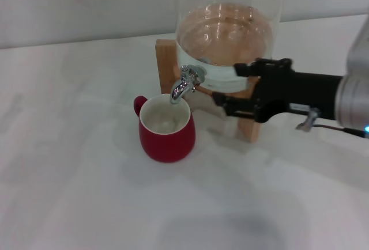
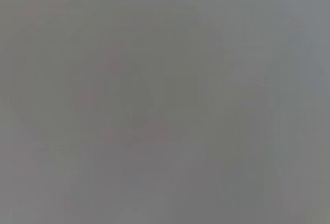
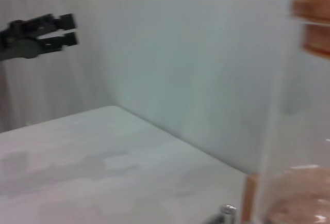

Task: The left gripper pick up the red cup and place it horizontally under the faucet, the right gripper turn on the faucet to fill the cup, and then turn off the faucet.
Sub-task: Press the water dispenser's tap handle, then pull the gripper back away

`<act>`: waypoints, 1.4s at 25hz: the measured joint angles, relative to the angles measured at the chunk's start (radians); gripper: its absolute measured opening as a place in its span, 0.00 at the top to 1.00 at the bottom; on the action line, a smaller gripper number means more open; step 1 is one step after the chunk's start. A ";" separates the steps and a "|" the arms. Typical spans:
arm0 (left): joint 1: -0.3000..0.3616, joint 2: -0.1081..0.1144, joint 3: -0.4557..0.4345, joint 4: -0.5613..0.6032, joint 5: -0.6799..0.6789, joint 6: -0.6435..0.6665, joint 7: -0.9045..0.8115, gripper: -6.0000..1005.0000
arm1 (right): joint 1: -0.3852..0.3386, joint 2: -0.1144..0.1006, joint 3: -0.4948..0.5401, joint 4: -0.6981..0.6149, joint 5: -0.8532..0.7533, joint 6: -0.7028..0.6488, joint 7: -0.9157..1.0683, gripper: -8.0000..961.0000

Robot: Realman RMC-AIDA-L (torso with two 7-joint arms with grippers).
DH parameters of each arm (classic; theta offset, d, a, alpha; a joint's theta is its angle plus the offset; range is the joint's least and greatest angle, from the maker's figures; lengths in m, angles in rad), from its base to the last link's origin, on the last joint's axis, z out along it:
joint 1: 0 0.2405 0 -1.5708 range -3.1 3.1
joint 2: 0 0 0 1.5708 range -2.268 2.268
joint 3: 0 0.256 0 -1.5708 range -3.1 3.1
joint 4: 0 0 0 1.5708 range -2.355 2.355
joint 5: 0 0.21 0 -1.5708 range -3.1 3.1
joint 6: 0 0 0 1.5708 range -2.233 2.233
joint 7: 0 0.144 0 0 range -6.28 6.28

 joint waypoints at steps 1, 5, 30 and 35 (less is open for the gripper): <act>-0.002 0.000 0.000 -0.001 0.000 0.005 0.000 0.12 | -0.015 0.000 0.011 0.008 -0.001 -0.002 0.000 0.25; -0.010 0.002 0.000 -0.003 0.007 0.034 -0.003 0.12 | -0.056 0.001 0.046 0.024 -0.002 -0.006 0.003 0.25; -0.073 0.007 -0.013 -0.035 0.049 0.114 -0.005 0.12 | -0.020 0.003 0.072 0.069 0.061 0.191 -0.012 0.25; -0.079 0.006 -0.017 -0.039 0.050 0.116 -0.002 0.12 | 0.014 0.004 0.025 0.066 0.062 0.204 -0.020 0.25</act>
